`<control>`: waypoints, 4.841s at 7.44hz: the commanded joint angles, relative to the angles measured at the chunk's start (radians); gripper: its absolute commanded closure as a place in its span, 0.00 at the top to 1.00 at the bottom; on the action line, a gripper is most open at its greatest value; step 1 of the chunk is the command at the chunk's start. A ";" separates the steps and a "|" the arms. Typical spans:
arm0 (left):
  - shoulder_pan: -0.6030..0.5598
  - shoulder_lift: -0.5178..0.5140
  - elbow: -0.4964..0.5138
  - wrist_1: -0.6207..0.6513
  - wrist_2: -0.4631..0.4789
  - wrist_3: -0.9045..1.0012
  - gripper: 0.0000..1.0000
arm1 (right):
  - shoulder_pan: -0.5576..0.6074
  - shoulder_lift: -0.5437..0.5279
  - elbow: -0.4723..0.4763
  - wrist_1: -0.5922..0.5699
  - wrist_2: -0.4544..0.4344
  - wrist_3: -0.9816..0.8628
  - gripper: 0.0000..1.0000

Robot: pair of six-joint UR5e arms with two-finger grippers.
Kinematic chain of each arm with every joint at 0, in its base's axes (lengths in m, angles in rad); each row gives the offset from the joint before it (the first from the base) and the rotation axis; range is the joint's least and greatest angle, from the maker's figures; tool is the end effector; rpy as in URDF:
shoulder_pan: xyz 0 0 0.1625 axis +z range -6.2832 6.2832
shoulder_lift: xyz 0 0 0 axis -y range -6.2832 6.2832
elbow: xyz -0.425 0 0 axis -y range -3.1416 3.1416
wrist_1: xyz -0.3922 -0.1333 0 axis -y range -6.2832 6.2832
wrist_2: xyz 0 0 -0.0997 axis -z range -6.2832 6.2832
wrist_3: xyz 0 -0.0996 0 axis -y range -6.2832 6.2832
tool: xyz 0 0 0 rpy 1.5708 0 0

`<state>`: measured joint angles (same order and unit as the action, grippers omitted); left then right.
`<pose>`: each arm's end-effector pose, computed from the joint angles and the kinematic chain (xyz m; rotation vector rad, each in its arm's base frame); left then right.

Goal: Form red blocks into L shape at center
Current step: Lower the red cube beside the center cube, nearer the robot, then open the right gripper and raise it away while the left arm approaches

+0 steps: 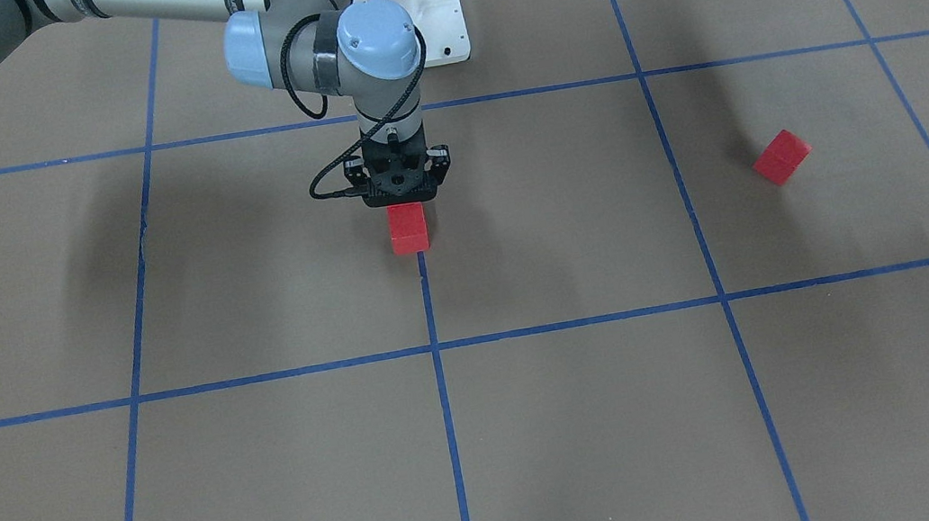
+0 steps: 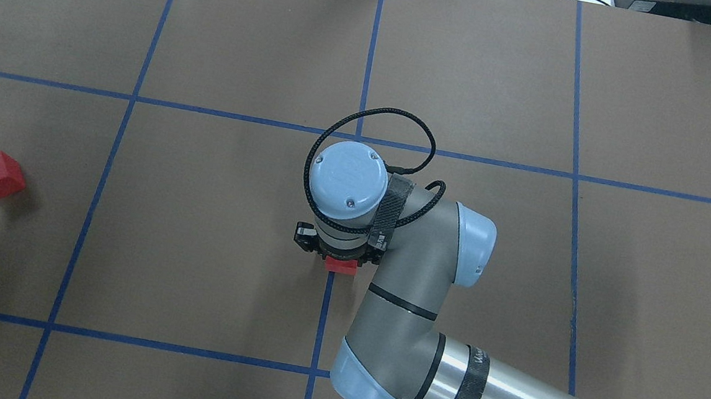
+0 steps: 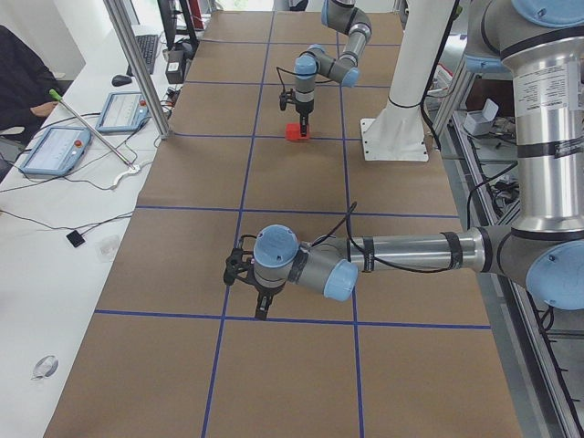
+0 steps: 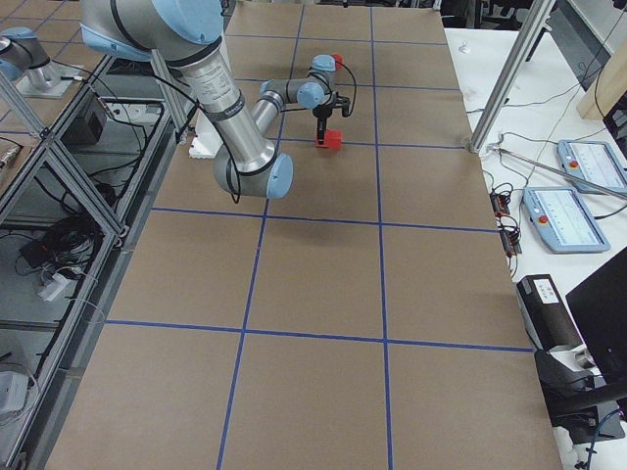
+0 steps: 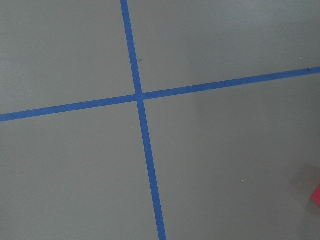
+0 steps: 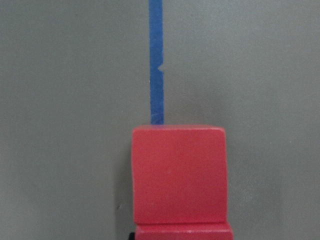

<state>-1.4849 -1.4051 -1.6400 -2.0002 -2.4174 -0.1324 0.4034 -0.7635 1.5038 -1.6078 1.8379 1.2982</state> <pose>-0.0211 -0.4395 0.6492 0.2194 0.8672 0.0975 -0.6338 -0.3868 0.2006 -0.0097 -0.7441 0.0308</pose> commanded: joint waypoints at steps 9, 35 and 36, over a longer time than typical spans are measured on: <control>0.000 0.000 -0.001 0.000 0.000 -0.006 1.00 | -0.003 -0.005 -0.004 0.037 0.000 -0.008 0.00; 0.130 -0.063 -0.108 0.004 -0.016 -0.552 1.00 | 0.075 -0.094 0.142 0.011 0.024 -0.008 1.00; 0.165 -0.061 -0.138 0.004 -0.017 -0.743 1.00 | 0.112 -0.109 0.192 -0.016 0.043 -0.008 1.00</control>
<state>-1.3645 -1.4690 -1.7377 -1.9960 -2.4328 -0.6523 0.4735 -0.8529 1.6411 -1.5970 1.8565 1.2901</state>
